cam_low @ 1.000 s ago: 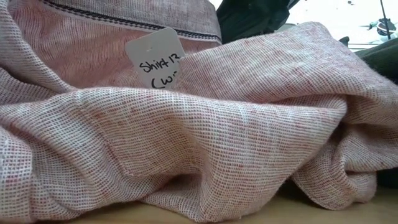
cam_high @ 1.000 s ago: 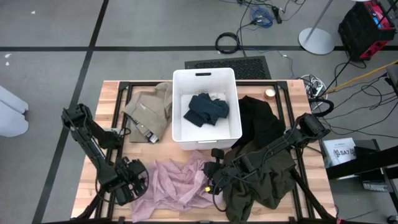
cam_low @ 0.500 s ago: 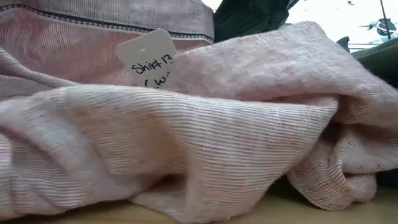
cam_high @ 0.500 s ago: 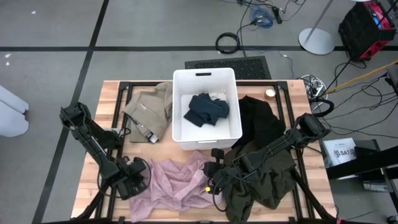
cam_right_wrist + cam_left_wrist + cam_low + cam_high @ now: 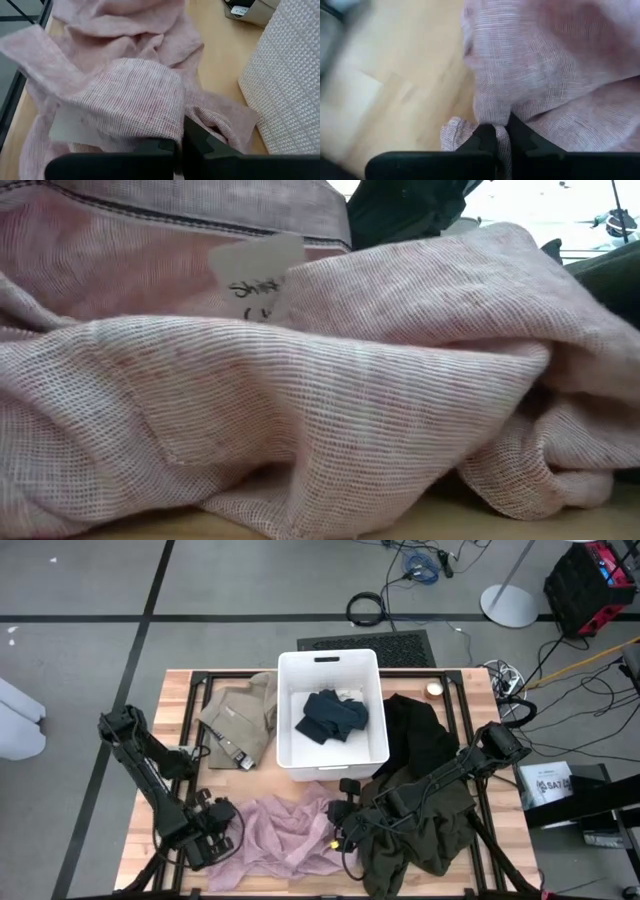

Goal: Sort clothes
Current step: Put the pink shirt into the white laundry bin

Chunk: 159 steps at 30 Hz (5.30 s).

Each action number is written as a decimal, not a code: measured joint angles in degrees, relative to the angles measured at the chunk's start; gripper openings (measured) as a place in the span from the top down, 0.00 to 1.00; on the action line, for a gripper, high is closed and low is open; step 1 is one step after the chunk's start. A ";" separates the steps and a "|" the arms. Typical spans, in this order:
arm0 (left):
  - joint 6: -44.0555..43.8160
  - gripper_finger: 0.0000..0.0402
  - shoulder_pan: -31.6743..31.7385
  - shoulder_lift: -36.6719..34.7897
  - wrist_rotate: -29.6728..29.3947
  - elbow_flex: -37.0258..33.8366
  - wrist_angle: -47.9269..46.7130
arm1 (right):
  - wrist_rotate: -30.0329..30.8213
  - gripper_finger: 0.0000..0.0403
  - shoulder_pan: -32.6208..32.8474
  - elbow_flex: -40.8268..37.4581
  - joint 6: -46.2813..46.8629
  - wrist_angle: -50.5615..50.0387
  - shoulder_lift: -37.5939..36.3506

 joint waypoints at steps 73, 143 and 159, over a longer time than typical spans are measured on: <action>61.41 0.95 26.06 27.47 -7.03 15.32 54.42 | -16.05 0.29 -1.77 7.52 18.87 -10.60 8.91; 100.85 0.47 26.71 -14.39 -16.28 15.30 58.77 | -18.88 0.94 -6.80 7.52 11.31 -2.34 18.60; 82.64 0.47 39.97 -37.96 -0.92 -10.83 69.23 | -20.43 0.95 -6.67 7.35 8.29 -1.04 15.99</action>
